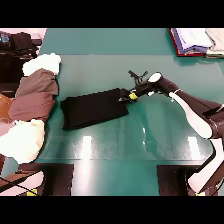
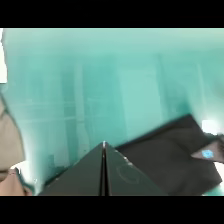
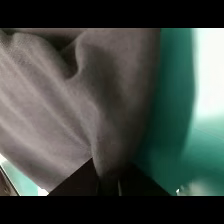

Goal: Fold the shirts.

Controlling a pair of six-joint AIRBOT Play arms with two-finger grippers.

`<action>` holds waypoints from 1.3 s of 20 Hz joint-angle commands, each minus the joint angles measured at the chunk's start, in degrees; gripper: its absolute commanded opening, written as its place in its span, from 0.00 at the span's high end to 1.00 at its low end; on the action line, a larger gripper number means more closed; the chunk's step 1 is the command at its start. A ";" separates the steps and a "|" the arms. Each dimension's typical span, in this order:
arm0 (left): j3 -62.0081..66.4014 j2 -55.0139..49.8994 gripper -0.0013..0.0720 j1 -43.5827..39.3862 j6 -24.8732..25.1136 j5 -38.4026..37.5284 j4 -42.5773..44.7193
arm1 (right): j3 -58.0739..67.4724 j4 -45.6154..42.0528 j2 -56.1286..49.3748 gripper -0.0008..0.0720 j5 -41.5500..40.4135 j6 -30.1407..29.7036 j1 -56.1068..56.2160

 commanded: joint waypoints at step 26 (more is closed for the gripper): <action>0.00 -0.02 0.94 -13.18 -3.58 3.13 0.92 | -28.02 -26.73 45.44 0.96 -6.69 5.49 -85.33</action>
